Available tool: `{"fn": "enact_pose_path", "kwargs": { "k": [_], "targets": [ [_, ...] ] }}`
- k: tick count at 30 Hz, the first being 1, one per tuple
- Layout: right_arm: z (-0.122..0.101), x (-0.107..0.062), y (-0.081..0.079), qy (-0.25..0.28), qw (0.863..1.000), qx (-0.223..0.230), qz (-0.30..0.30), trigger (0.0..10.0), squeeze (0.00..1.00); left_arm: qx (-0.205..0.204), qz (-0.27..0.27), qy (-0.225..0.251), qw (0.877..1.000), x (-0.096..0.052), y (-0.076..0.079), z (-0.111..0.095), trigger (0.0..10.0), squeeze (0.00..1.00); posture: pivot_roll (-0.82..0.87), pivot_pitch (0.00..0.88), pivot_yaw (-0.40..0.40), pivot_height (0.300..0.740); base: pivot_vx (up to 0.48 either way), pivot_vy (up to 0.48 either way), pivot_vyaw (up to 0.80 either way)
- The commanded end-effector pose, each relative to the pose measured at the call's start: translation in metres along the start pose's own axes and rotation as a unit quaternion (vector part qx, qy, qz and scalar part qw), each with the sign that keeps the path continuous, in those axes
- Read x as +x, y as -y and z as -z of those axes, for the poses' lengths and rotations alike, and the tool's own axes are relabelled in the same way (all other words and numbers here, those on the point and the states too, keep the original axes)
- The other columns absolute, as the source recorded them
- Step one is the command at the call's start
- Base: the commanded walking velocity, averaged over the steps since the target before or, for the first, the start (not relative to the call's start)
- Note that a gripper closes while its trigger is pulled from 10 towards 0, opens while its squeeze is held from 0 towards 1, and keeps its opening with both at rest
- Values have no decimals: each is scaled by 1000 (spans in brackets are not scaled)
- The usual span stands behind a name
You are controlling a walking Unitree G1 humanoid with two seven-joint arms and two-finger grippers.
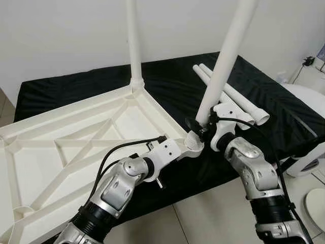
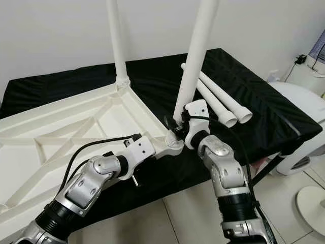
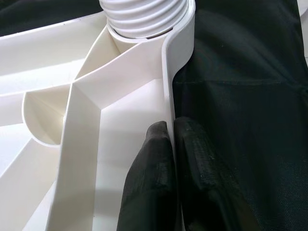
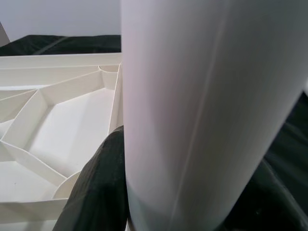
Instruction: Building children table
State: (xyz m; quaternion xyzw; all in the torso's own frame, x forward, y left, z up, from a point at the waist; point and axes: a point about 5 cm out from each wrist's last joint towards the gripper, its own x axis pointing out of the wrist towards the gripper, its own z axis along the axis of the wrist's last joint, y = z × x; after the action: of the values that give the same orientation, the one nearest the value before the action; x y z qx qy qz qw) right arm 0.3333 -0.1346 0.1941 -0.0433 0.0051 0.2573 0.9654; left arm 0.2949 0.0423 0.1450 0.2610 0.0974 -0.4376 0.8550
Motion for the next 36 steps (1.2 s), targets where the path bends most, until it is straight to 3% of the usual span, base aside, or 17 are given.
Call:
{"fn": "enact_pose_path", "kwargs": {
  "k": [1,10,18,27,36],
  "targets": [
    [39,1,-4,-99,995,28,-14,10000,0,12,-17,15,1000,-3,-6,-8,10000,0,-130,111,36,740,0,0,0],
    [33,7,3,-106,994,-7,-26,10000,0,11,-20,15,1000,-3,-6,-8,10000,0,-125,100,23,740,0,0,0],
    [41,2,-4,-108,994,-14,-23,10000,0,9,-23,17,1000,-3,-5,-9,10000,0,-123,95,16,740,0,0,0],
    [56,-12,-8,-109,994,11,-3,10000,0,8,-23,20,1000,-2,-4,-10,10000,0,-126,87,14,740,0,0,0],
    [65,-17,8,-100,993,35,50,10000,0,12,-15,24,1000,-1,-3,-12,10000,0,-140,79,27,740,0,0,0]
  ]
}}
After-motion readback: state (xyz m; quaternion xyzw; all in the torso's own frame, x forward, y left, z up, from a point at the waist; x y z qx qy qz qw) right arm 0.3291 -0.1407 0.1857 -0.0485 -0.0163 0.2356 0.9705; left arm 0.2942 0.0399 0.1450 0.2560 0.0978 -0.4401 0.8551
